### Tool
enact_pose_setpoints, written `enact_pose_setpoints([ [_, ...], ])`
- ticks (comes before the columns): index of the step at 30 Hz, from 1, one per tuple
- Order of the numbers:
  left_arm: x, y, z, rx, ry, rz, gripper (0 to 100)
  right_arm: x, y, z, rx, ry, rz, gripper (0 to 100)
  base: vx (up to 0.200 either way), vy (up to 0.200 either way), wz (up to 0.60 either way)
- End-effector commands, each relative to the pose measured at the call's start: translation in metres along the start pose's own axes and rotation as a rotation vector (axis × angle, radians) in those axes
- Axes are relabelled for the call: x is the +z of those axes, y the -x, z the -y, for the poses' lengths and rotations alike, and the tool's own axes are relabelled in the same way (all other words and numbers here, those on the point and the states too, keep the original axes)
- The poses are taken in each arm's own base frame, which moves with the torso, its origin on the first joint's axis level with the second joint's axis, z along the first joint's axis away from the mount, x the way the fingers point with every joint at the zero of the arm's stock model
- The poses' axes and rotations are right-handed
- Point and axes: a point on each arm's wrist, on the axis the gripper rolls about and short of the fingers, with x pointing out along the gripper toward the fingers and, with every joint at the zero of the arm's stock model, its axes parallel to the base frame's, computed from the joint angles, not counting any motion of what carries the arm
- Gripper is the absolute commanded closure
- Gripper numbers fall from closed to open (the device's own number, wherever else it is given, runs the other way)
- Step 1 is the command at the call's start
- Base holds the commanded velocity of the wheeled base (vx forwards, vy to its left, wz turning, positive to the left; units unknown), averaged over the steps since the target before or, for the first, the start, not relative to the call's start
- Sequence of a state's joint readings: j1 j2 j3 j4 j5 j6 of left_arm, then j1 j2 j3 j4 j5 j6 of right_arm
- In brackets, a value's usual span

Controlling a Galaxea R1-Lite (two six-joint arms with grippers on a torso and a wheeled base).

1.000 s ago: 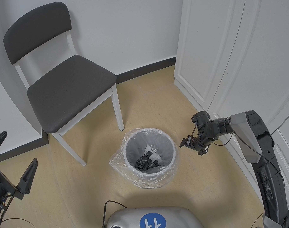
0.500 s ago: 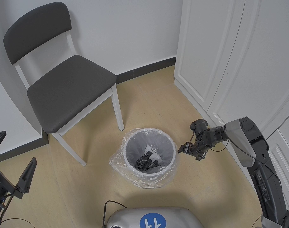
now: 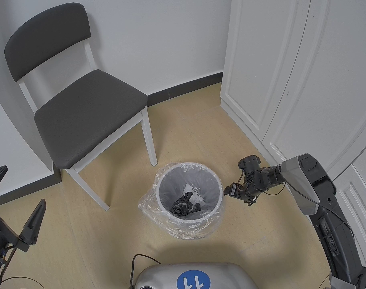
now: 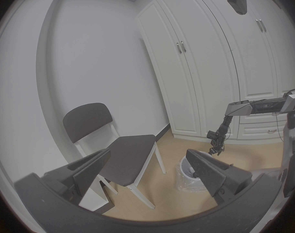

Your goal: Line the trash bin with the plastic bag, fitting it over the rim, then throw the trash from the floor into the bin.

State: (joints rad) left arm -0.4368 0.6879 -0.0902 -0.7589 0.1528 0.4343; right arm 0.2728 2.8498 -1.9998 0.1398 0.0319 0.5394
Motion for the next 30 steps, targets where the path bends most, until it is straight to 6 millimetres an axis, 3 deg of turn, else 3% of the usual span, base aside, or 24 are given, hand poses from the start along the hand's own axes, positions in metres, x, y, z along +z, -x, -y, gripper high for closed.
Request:
enact_pose_setpoints([
  [1,0.000,0.000,0.000,0.001,0.000,-0.002,0,-0.012,-0.016,-0.003,0.015,0.048,0.012,0,0.000,0.000,0.00],
  [13,0.000,0.000,0.000,0.002,0.002,0.000,0,-0.010,-0.015,0.000,0.004,0.078,0.015,0,0.000,0.000,0.00],
  [17,-0.001,0.000,0.000,0.002,0.000,-0.006,0,0.006,0.006,-0.004,0.011,0.068,0.036,0,0.000,0.000,0.00],
  [30,0.001,-0.001,-0.001,0.004,0.002,-0.002,0,0.026,0.077,0.009,0.009,0.040,0.122,0,0.000,0.000,0.00],
])
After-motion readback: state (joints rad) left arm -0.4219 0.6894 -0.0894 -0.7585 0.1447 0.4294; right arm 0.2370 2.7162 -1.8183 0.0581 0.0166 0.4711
